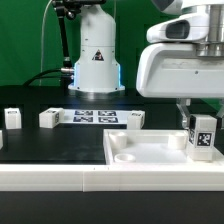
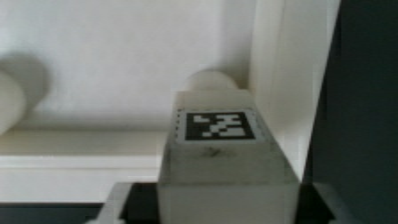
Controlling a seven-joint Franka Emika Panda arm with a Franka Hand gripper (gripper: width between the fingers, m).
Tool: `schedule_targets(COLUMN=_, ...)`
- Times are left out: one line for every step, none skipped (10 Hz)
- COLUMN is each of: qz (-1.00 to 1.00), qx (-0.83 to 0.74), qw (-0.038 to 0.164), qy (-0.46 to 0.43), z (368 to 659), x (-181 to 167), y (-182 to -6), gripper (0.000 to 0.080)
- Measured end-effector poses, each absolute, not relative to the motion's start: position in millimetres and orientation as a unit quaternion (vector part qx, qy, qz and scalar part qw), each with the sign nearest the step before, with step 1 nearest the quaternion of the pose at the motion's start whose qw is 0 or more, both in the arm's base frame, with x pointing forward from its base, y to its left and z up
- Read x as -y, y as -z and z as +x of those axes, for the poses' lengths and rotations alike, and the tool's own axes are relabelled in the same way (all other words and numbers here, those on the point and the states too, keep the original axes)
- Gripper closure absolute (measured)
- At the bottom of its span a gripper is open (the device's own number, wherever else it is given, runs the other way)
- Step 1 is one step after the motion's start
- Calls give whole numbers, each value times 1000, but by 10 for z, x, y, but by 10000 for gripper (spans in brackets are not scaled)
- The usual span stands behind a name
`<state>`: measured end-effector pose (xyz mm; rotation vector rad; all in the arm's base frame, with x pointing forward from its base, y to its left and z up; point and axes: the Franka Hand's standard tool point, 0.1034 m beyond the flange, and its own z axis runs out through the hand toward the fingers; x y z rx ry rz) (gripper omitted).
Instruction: Assemble one leg
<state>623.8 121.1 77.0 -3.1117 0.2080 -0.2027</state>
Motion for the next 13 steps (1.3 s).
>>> schedule_targets(qz=-987, qx=-145, qw=16, qy=63, z=6237, x=-1196, y=-767, gripper=509)
schedule_targets(qz=-976, qx=-209, qw=21, qy=63, z=6237, x=-1187, y=-763, gripper=509)
schedule_targets(qz=-951, qx=-301, qw=28, qy=60, z=6231, x=-1178, y=-758, gripper=509)
schedule_targets(qz=-923, qx=-379, qw=28, qy=58, z=6225, x=-1179, y=-756, gripper=509)
schedule_targets(qz=-912, qx=-406, qw=25, qy=59, z=6224, x=-1182, y=-757, gripper=509)
schedule_targets(qz=-887, qx=-458, qw=28, qy=59, z=6225, x=-1178, y=-754, gripper=509)
schedule_targets(qz=-870, qx=-489, qw=28, qy=59, z=6226, x=-1167, y=-755, gripper=509)
schedule_targets(qz=-860, qx=-506, qw=32, qy=57, z=6228, x=-1156, y=-756, gripper=509)
schedule_targets(qz=-852, qx=-519, qw=38, qy=53, z=6229, x=-1142, y=-758, gripper=509)
schedule_targets(qz=-853, qx=-517, qw=38, qy=52, z=6226, x=-1151, y=-753, gripper=509)
schedule_targets(qz=-855, qx=-515, qw=38, qy=52, z=6224, x=-1155, y=-751, gripper=403)
schedule_targets(qz=-865, qx=-498, qw=37, qy=53, z=6224, x=-1155, y=-750, gripper=263)
schedule_targets(qz=-876, qx=-477, qw=36, qy=54, z=6223, x=-1159, y=-750, gripper=186)
